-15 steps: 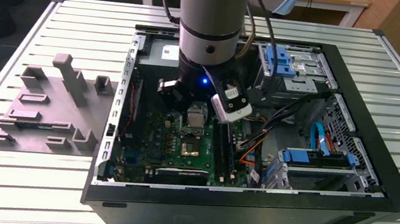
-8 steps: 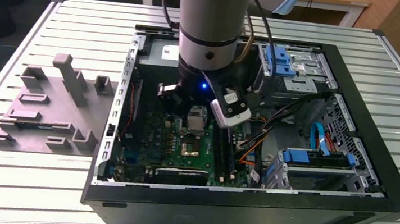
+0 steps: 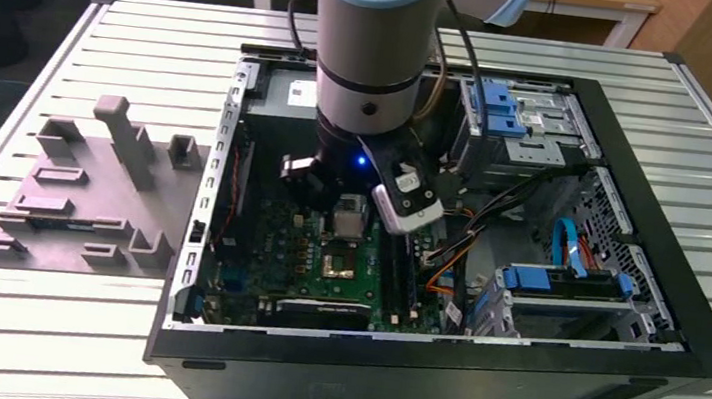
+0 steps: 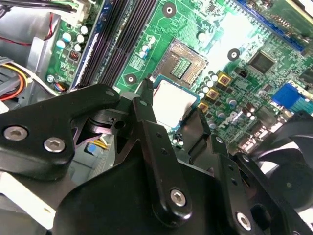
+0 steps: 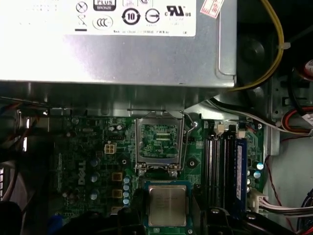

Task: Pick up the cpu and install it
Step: 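Place the cpu into insertion slot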

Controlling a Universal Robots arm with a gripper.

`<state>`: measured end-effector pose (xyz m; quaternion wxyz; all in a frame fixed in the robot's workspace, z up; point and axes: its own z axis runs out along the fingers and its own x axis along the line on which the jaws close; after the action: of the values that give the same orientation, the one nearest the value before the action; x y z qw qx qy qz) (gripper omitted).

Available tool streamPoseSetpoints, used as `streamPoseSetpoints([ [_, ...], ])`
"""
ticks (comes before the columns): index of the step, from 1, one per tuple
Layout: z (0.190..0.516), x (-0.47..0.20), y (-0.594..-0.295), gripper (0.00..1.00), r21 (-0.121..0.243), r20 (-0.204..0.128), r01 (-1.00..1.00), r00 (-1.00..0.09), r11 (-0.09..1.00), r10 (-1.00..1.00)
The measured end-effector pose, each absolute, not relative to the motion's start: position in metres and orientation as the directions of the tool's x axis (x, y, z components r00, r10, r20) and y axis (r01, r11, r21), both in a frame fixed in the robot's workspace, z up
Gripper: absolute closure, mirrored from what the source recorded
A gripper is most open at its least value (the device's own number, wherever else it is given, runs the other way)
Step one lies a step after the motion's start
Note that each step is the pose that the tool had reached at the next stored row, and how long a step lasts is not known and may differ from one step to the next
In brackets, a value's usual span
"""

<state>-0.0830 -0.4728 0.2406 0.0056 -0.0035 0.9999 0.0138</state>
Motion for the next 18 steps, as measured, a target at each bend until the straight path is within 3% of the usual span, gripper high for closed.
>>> streamPoseSetpoints([
  [18,0.2304,-0.083,-0.4744,0.53,0.027,-0.011,-0.007,-1.0,1.0,-0.007],
])
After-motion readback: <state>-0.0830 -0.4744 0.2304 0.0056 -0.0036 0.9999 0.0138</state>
